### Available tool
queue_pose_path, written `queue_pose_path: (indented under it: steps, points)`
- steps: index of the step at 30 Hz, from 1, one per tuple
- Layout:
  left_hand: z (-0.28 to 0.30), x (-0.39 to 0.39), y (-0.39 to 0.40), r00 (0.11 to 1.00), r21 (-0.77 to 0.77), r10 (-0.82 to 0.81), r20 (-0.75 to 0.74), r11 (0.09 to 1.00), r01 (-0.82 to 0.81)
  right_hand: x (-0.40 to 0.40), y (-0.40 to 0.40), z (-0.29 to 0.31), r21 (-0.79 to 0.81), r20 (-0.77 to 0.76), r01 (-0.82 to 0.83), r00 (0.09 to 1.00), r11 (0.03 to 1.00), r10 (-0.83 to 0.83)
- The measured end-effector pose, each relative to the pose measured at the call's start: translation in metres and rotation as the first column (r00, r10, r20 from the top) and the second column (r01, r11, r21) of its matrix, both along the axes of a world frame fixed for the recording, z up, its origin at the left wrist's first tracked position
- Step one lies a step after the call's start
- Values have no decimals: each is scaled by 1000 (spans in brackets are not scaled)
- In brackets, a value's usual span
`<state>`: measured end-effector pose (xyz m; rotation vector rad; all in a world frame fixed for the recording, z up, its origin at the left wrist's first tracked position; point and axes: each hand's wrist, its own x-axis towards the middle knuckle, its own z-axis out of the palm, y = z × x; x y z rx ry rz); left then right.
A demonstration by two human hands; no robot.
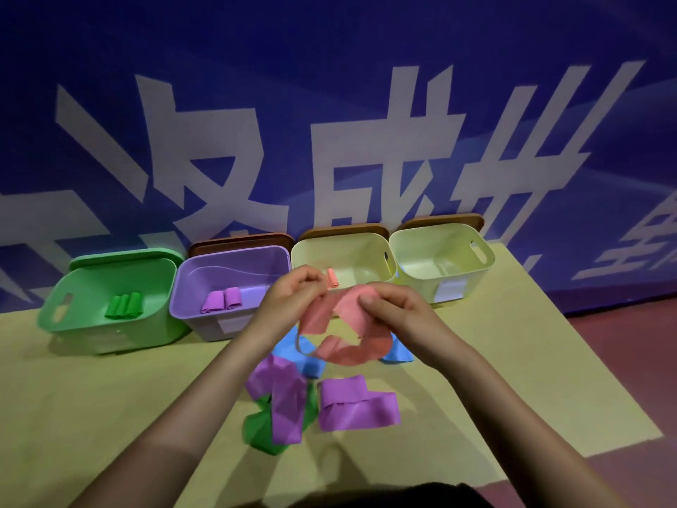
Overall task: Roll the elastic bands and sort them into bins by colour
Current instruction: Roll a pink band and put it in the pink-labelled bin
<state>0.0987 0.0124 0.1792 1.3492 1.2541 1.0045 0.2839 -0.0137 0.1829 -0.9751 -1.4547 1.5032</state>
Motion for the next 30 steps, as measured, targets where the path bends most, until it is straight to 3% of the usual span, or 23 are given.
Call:
queue_pose_path:
  steps: [3,7,9,15,20,23,27,30]
  points:
    - [-3,29,-4,996,56,75,53,995,-78,19,6,-5,0,-49,11,999,1000,-11]
    - [-7,67,-11,960,-87,125,249,990,-107,46,15,-5,47,-54,-2,999,999,4]
    - [-6,88,-16,942,-79,163,294,986,-146,59,22,-2,65,-38,-4,999,998,7]
    - [-5,123,-15,934,79,286,214,948,-309,85,38,5,54,-3,-84,996,995,84]
    - [-6,131,-18,935,160,314,163,927,-339,93,52,4,-6,7,-98,995,995,98]
    - [-6,125,-17,941,155,304,148,933,-326,83,54,2,-6,21,-69,997,998,69]
    - [1,110,-18,945,299,317,82,897,-326,62,56,7,18,61,33,998,999,-34]
    - [10,94,-16,931,233,345,115,902,-363,43,51,5,44,65,72,995,996,-75]
